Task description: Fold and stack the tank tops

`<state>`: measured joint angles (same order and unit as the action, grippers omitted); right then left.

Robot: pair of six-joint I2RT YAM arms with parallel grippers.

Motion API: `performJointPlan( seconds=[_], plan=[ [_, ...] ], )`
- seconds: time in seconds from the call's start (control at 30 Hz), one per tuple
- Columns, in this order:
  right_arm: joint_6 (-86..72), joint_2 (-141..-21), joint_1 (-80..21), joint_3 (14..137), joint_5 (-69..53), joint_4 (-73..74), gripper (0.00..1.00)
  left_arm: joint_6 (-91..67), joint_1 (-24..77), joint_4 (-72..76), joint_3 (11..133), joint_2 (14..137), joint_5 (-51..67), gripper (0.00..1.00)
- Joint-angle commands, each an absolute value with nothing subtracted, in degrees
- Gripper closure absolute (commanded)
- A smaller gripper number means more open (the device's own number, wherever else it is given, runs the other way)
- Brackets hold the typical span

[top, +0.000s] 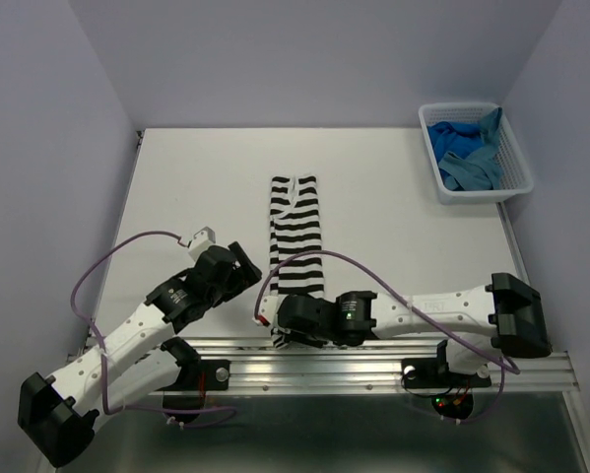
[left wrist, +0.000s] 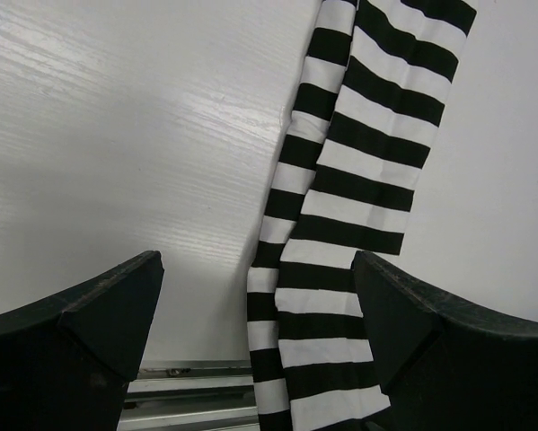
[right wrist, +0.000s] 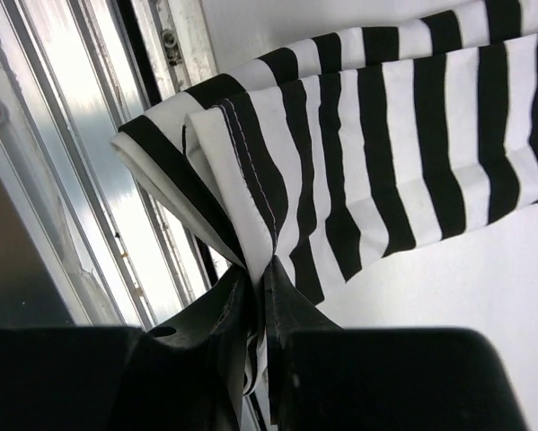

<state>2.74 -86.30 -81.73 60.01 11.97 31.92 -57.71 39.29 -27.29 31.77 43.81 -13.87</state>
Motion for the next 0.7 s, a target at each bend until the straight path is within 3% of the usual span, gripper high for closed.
performJointPlan(
  seconds=[0.0,0.67],
  plan=[
    [3.3,-84.4,-80.3,64.5,14.9,34.6,0.92,-56.0,39.1,-26.5,35.0,45.1,-15.8,0.01],
    [21.4,-97.5,-57.0,80.9,11.5,34.1,0.89,-43.4,29.8,-25.6,46.0,57.0,-15.7,0.01]
  ],
)
